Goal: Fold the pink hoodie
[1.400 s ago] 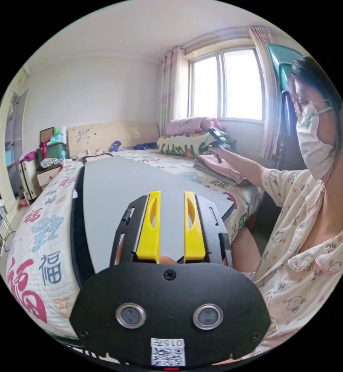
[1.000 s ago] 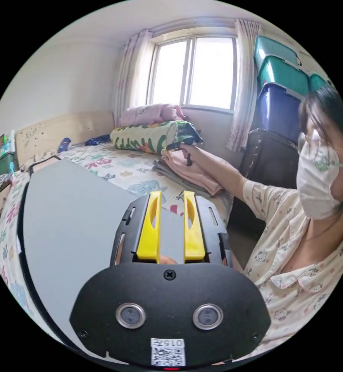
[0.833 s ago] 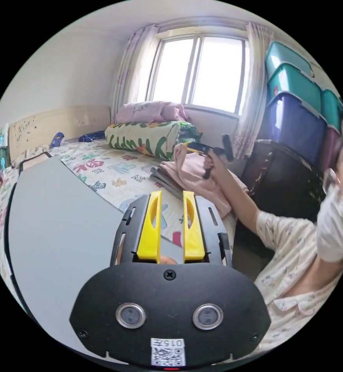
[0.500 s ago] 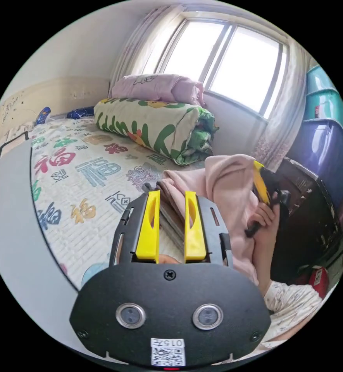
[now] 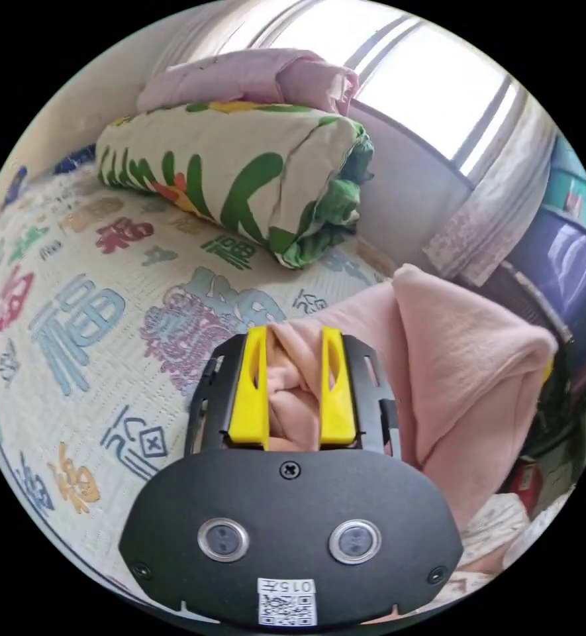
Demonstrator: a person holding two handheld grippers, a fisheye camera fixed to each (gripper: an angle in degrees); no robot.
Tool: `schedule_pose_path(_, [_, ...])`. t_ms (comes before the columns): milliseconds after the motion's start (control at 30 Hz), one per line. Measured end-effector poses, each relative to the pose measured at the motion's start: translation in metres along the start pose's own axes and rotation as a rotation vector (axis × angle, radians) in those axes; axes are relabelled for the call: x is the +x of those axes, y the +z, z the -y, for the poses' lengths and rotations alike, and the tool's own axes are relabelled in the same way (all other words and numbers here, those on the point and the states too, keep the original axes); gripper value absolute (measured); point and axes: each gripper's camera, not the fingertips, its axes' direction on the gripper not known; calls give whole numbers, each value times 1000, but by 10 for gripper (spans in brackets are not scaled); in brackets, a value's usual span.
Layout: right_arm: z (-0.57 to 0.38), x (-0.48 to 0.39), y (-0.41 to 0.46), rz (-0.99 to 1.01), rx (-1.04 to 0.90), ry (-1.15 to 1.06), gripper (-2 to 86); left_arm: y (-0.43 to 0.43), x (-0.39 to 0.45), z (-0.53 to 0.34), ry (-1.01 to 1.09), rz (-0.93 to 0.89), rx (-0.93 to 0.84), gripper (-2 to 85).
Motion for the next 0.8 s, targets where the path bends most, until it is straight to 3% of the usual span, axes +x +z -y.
schedule_pose_path(233, [-33, -78, -24, -110, -14, -84, -3, -40, 91, -68, 40, 56, 262, 24])
schedule_pose_path(567, [-53, -339, -113, -189, 97, -485, -8, -169, 231, -188, 76, 188, 617, 8])
schedule_pose_path(800, [-31, -411, -167, -119, 137, -449, -10, -296, 296, -299, 131, 328, 817, 5])
